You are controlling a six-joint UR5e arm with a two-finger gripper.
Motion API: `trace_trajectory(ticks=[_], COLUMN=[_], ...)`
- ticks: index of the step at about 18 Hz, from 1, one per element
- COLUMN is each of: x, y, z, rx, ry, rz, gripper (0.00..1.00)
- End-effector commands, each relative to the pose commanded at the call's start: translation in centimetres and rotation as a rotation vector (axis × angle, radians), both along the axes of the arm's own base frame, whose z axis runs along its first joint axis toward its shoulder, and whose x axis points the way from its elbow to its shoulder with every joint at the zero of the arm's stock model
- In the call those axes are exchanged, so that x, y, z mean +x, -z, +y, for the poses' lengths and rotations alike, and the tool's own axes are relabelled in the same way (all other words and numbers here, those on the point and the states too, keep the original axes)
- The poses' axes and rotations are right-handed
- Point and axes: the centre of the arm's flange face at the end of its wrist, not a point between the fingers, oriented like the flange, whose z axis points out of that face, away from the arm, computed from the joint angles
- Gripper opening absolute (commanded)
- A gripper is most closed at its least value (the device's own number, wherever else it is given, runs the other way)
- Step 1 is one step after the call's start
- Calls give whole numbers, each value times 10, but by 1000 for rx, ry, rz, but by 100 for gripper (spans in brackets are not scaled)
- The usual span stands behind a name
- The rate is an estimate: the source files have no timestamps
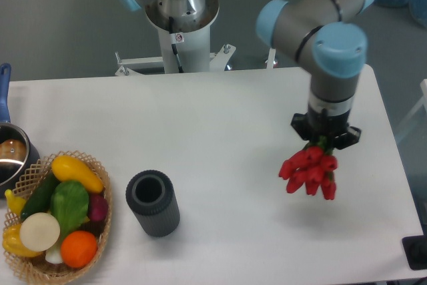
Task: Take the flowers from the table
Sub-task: 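Lift the grasped tulips up off the table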
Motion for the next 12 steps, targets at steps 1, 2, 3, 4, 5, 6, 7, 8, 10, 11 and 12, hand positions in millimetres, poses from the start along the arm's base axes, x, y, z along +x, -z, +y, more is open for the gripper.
trace_trajectory(ticks=[1,2,3,4,5,6,7,8,10,11,12], x=[-2,-3,-3,-3,-3,-4,-5,-5,-5,-5,-5], y=[-1,-1,-1,-4,-8,-8,-9,-8,-8,-8,-8], z=[0,-1,-1,-1,-1,-2,-3,-3,-3,-3,-3], rx=[1,-1,-6,-14,-21,-27,-29,-31,-32,-32,-32], ry=[3,17,36,51,63,69,71,70,70,70,70], rz=[3,3,0,-8,-15,-23,-24,-25,-24,-24,-24], gripper=[0,0,0,0,0,0,0,0,0,0,0])
